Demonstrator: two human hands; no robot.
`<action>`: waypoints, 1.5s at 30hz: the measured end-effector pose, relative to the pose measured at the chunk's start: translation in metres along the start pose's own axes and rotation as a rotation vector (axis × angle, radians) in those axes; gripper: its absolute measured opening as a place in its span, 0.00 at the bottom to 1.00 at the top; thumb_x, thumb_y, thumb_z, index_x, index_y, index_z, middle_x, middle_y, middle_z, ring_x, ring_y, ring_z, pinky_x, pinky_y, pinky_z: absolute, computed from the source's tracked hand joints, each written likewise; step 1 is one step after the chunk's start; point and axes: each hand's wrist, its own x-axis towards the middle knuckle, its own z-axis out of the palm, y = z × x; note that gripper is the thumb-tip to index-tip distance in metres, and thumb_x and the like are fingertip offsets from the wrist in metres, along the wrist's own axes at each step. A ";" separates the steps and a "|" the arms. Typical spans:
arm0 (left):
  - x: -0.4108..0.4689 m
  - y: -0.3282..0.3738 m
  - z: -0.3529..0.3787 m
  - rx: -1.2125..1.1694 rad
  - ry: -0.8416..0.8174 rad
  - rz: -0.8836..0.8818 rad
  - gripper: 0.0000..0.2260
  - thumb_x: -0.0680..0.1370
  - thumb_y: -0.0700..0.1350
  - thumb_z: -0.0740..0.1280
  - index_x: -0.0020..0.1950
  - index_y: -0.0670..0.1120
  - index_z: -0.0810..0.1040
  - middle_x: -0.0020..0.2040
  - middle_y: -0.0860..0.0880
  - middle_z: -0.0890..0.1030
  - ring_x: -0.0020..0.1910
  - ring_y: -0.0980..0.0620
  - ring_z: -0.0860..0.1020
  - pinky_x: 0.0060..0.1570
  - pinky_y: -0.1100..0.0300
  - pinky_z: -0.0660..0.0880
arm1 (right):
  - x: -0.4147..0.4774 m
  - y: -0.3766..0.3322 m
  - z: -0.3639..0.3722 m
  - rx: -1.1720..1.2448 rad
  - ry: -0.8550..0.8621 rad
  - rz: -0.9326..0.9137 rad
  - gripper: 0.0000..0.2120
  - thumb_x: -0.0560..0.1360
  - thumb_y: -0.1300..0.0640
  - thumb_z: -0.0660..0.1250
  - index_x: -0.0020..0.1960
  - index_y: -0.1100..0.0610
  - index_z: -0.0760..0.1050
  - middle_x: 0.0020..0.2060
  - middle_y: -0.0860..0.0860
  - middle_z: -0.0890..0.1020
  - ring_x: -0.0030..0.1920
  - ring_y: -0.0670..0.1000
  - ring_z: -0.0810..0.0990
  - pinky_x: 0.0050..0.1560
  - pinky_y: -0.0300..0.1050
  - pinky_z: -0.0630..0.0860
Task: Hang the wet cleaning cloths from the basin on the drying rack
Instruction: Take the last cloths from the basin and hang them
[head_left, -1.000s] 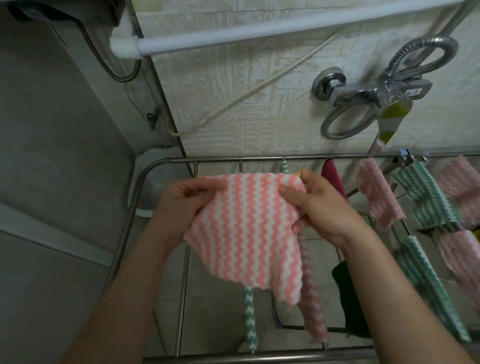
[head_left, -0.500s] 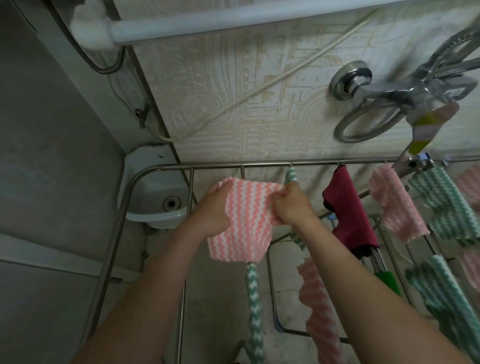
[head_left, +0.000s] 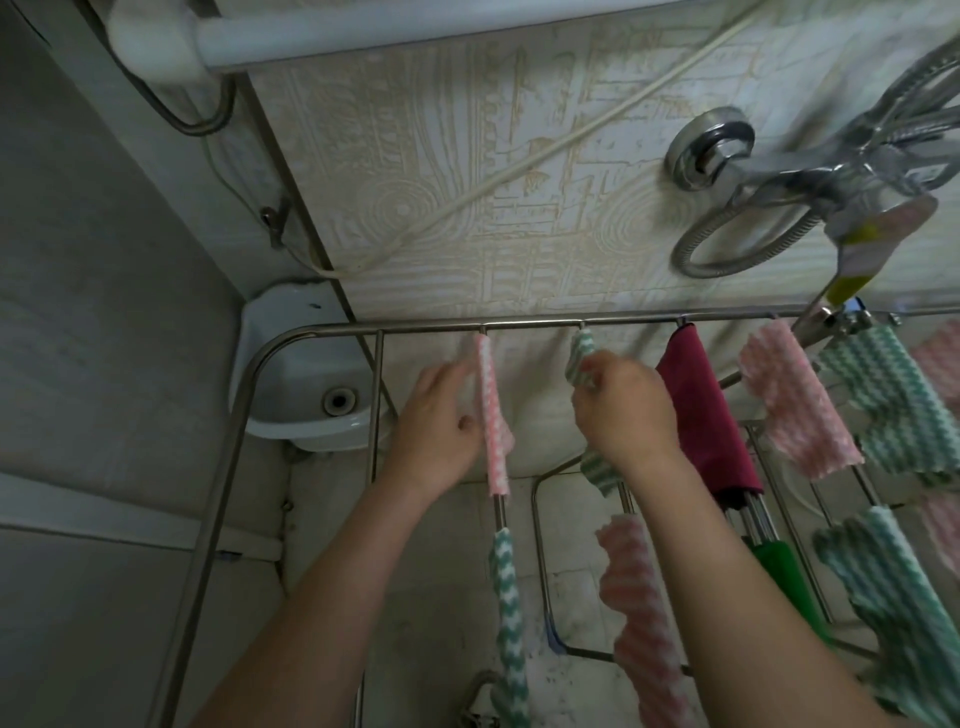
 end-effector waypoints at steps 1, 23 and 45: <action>-0.008 0.002 0.003 -0.041 -0.030 0.026 0.27 0.75 0.38 0.65 0.73 0.53 0.64 0.69 0.53 0.64 0.53 0.56 0.74 0.50 0.68 0.73 | -0.005 0.008 -0.005 -0.071 -0.049 0.021 0.15 0.76 0.58 0.62 0.62 0.55 0.74 0.53 0.58 0.79 0.53 0.59 0.76 0.48 0.48 0.73; -0.015 0.013 0.028 0.082 -0.243 -0.053 0.42 0.72 0.36 0.68 0.78 0.46 0.44 0.77 0.45 0.54 0.73 0.48 0.63 0.63 0.63 0.63 | -0.044 -0.031 0.044 0.703 -0.592 0.140 0.22 0.78 0.65 0.58 0.71 0.56 0.68 0.60 0.57 0.80 0.57 0.52 0.81 0.60 0.51 0.78; -0.008 0.021 0.017 0.146 -0.233 -0.164 0.46 0.70 0.48 0.73 0.77 0.53 0.43 0.75 0.45 0.59 0.68 0.42 0.68 0.63 0.51 0.70 | -0.086 0.041 -0.005 0.042 -0.223 0.045 0.31 0.78 0.59 0.61 0.77 0.48 0.54 0.76 0.56 0.58 0.72 0.62 0.62 0.71 0.54 0.64</action>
